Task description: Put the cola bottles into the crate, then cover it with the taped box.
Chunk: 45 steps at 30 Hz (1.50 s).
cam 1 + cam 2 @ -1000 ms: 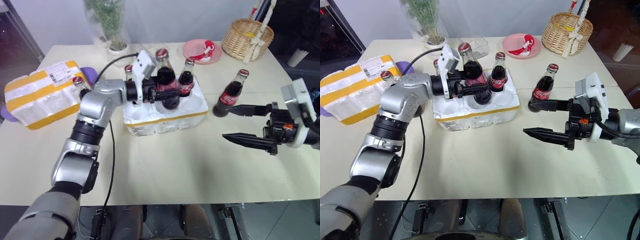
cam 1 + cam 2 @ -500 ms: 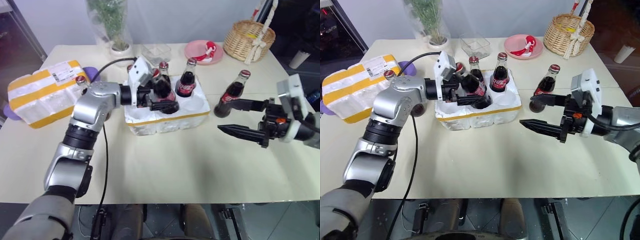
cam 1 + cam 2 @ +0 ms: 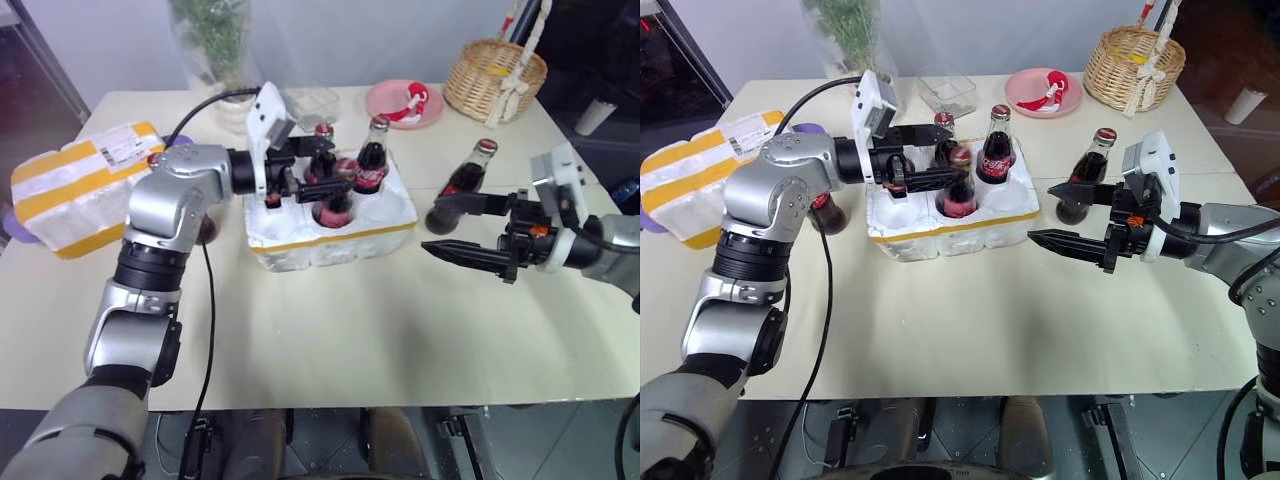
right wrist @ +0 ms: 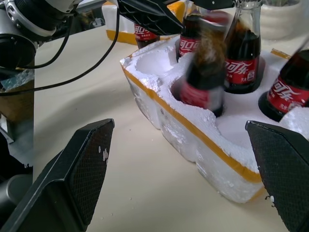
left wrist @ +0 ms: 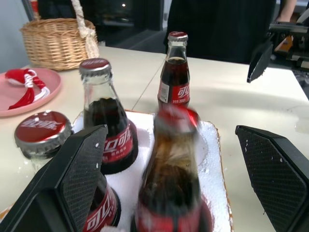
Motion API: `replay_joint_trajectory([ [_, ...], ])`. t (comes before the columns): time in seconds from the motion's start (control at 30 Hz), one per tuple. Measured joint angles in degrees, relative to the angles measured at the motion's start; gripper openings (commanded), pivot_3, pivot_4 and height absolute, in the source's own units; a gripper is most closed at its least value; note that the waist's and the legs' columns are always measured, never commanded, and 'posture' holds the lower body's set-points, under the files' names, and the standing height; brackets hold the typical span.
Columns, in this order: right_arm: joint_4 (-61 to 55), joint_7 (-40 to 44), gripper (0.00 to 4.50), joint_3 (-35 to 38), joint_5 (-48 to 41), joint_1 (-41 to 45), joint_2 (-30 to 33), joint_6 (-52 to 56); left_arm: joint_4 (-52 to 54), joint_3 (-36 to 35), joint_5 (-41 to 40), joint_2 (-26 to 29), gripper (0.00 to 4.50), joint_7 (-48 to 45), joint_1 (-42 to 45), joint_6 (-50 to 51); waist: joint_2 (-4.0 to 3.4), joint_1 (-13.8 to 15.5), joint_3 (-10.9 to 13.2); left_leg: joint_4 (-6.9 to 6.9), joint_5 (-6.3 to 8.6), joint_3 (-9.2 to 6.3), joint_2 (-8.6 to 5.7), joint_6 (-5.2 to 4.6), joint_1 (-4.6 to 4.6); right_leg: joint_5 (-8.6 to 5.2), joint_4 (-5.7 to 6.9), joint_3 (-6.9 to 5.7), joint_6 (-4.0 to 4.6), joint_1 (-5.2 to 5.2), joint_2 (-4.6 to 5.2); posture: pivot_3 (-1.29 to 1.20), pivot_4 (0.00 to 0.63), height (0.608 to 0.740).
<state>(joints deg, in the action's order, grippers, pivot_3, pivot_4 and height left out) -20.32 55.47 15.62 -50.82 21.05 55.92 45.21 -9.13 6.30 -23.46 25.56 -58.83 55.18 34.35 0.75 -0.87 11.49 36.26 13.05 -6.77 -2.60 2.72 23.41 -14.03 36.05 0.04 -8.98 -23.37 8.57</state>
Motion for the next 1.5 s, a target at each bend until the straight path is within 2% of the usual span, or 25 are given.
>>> replay_joint_trajectory([
  [0.13,-0.4,0.4,4.5,1.0,0.0,-1.6,0.0,0.0,0.7,0.1,0.1,1.9,4.45,-1.2,-0.6,0.4,0.0,0.0,0.0,-0.01,0.0,0.0,0.01,0.0,0.0,0.0,0.0,0.0,0.0,-0.01,0.0,0.0,0.15,0.737],
  [0.27,0.2,2.4,4.5,2.3,0.5,-3.1,1.9,-0.1,6.7,-3.8,-1.9,10.1,4.45,-2.2,-4.4,3.9,-0.01,-0.4,0.0,-0.05,0.0,0.0,0.04,0.0,-0.01,0.0,0.03,0.02,0.0,-0.06,-0.03,0.0,0.15,0.737],
  [0.4,2.5,4.0,4.5,2.8,2.0,-2.4,2.7,-1.4,16.0,-15.5,-9.4,21.4,4.45,-2.8,-12.1,13.1,-0.02,-0.7,0.0,-0.09,0.01,0.01,0.08,-0.01,-0.02,-0.01,0.03,0.03,0.01,-0.08,-0.04,0.0,0.15,0.737],
  [0.5,4.3,5.0,4.5,2.0,3.4,-1.6,2.6,-2.3,23.9,-27.1,-16.2,28.2,4.45,-4.9,-23.4,19.9,-0.03,-0.8,0.0,-0.09,0.01,0.02,0.07,-0.01,-0.02,-0.01,0.02,0.04,0.0,-0.07,-0.03,0.0,0.15,0.737],
  [0.53,5.1,5.4,4.5,1.0,3.8,-0.8,2.4,-2.6,27.3,-32.7,-18.2,30.1,4.45,-5.8,-30.2,22.0,-0.04,-1.0,0.0,-0.12,0.01,0.03,0.08,-0.01,-0.03,-0.01,0.0,0.06,0.01,-0.07,-0.02,0.0,0.15,0.737],
  [0.67,7.4,7.0,4.5,-0.3,5.2,0.6,2.2,-3.6,32.4,-46.0,-19.4,30.3,4.45,-6.4,-48.7,24.7,-0.05,-0.4,0.0,-0.08,0.01,0.04,0.11,0.0,-0.09,-0.03,0.01,0.06,0.05,-0.01,-0.03,0.0,0.15,0.737],
  [0.73,8.2,7.9,4.5,-1.4,5.7,1.6,2.2,-4.1,32.2,-49.3,-16.7,28.4,4.45,-2.9,-52.9,22.6,-0.06,0.1,0.0,-0.08,0.01,0.04,0.12,0.0,-0.09,-0.04,-0.03,0.05,0.08,0.0,-0.03,0.0,0.15,0.737],
  [0.87,9.5,9.3,4.5,-2.3,6.5,3.8,2.2,-4.4,27.4,-48.1,-10.0,23.4,4.45,8.1,-51.0,15.7,-0.03,1.3,0.0,0.0,0.0,0.08,0.12,0.02,-0.07,-0.01,-0.08,0.02,0.06,0.1,0.0,0.0,0.15,0.737],
  [1.07,11.0,11.2,4.5,-2.8,6.8,5.9,2.5,-3.6,20.9,-35.8,-6.1,16.0,4.45,14.5,-43.5,7.1,0.02,1.5,0.0,-0.03,-0.01,0.1,0.09,0.05,-0.03,0.01,-0.08,0.02,0.04,0.04,0.01,0.0,0.15,0.737],
  [1.23,10.6,12.6,4.5,-2.7,5.7,6.0,3.6,-1.1,13.6,-30.4,-3.4,14.7,4.45,16.5,-38.8,1.4,0.01,0.6,0.0,-0.09,-0.01,0.09,0.12,0.04,-0.04,0.01,0.01,0.02,0.04,-0.04,-0.02,0.0,0.15,0.737],
  [1.5,8.4,11.8,4.5,0.5,4.9,4.5,3.7,-0.3,9.5,-28.9,-3.3,14.1,4.45,18.1,-34.5,-1.3,0.01,0.3,0.0,-0.07,-0.01,0.1,0.11,0.04,-0.03,0.01,0.02,0.02,0.04,-0.02,-0.01,0.0,0.15,0.737],
])
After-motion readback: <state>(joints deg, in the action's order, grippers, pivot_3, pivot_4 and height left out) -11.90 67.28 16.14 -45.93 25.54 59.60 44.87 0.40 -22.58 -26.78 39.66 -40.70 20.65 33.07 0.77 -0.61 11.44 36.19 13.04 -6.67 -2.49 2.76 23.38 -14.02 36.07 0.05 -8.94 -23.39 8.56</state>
